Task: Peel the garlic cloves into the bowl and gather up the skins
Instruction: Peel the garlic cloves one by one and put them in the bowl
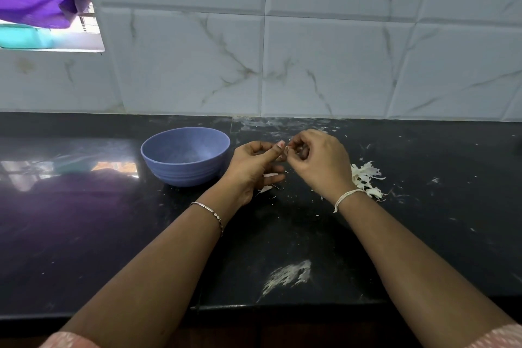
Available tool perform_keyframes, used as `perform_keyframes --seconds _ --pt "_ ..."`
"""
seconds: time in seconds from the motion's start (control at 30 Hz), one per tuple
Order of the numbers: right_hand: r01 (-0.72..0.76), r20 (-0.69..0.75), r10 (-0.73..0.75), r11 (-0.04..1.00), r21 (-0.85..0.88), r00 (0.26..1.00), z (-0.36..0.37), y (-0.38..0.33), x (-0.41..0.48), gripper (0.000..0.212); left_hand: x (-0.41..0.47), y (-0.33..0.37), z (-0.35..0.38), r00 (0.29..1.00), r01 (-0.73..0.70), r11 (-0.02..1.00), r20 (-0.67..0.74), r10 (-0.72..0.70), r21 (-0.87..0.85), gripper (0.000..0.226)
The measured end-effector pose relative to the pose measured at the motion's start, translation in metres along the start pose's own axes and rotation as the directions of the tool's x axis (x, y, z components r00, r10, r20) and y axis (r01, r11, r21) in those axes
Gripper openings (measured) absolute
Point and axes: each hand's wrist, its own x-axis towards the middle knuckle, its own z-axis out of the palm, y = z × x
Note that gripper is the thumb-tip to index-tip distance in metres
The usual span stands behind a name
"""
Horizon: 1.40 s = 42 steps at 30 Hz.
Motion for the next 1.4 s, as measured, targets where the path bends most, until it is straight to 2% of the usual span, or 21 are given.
perform_keyframes --seconds 0.1,0.17,0.4,0.5,0.6,0.73,0.87,0.97,1.07,1.1,1.23,1.4 --pt "0.107 -0.004 -0.107 0.994 -0.014 0.994 0.000 -0.002 -0.001 0.004 -0.001 0.001 -0.001 1.000 0.027 0.998 0.009 -0.026 -0.050 0.022" --pt "0.125 0.002 -0.125 0.992 0.013 0.992 0.000 -0.002 -0.001 0.004 -0.001 0.002 -0.003 0.999 0.047 0.996 0.015 -0.046 -0.071 0.021" --pt "0.088 0.028 -0.092 0.989 0.121 0.995 0.002 -0.001 0.000 0.003 0.001 0.001 -0.007 0.996 0.082 0.988 0.026 -0.079 -0.132 0.007" --pt "0.046 0.029 -0.051 0.987 0.152 0.998 0.001 -0.001 0.001 0.003 0.002 0.001 -0.008 0.995 0.093 0.986 0.033 -0.089 -0.136 0.008" --pt "-0.007 0.010 0.006 0.995 0.103 1.000 -0.003 0.005 0.002 0.003 0.003 0.002 -0.009 0.995 0.098 0.985 0.029 -0.095 -0.145 0.014" --pt "-0.070 0.124 0.069 0.998 0.009 0.990 -0.009 0.021 0.005 0.017 0.003 0.001 -0.009 0.994 0.104 0.984 0.029 -0.101 -0.143 0.010" --pt "-0.082 0.148 0.090 0.995 -0.059 0.985 -0.012 0.020 0.006 0.014 0.003 0.000 -0.008 0.994 0.107 0.985 0.028 -0.104 -0.135 0.011" --pt "-0.073 0.136 0.077 0.997 -0.030 0.988 -0.013 0.015 0.005 0.031 0.003 0.000 -0.008 0.995 0.103 0.986 0.027 -0.101 -0.131 0.010" --pt "-0.012 0.131 -0.001 0.995 0.101 0.991 -0.010 0.011 0.004 0.014 0.003 -0.001 -0.008 0.996 0.087 0.988 0.023 -0.085 -0.125 0.013" --pt "0.011 0.136 -0.026 0.993 0.114 0.990 -0.009 0.009 0.003 0.014 0.003 -0.001 -0.008 0.996 0.085 0.989 0.026 -0.082 -0.121 0.012" --pt "0.067 0.122 -0.072 0.997 0.045 0.990 -0.006 0.009 0.002 0.012 0.003 -0.001 -0.009 0.994 0.092 0.992 0.060 -0.088 -0.083 0.012" --pt "0.059 0.097 -0.066 0.996 0.068 0.993 -0.008 0.006 0.001 0.012 0.001 0.000 -0.008 0.996 0.081 0.995 0.053 -0.078 -0.055 0.015"
